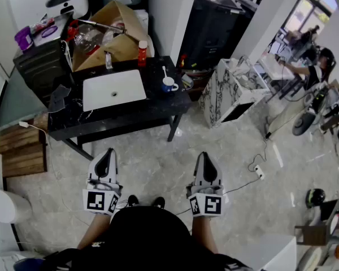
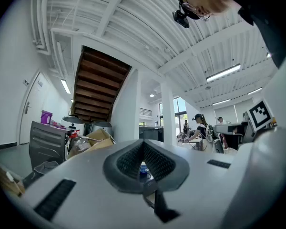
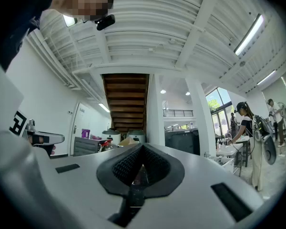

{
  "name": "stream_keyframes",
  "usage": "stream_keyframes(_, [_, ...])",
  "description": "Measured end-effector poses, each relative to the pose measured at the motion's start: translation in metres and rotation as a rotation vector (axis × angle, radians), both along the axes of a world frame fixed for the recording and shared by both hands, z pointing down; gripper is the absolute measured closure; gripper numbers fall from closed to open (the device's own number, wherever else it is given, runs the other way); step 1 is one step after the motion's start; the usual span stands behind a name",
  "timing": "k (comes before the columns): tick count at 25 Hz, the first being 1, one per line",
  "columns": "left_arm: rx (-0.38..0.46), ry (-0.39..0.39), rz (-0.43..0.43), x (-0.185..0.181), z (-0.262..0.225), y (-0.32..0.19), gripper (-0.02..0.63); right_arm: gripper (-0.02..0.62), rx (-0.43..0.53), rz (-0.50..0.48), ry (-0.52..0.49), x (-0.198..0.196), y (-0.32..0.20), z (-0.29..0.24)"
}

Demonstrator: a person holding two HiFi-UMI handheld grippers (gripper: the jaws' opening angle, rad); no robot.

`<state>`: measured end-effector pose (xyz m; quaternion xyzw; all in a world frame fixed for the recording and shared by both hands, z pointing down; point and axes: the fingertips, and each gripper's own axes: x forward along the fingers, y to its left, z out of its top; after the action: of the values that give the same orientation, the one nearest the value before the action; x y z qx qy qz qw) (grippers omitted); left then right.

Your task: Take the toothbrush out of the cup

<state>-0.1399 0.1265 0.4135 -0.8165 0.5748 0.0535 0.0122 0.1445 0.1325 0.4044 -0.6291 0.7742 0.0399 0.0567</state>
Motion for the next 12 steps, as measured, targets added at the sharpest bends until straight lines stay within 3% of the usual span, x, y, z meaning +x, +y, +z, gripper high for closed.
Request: stream_keyframes(12, [-0.008,-0.002,0.005,0.0011,0.0028,-0.0035,0.603,0.574,-0.004,-0.001,0.005,-0.0012,-0.0025,0.0023])
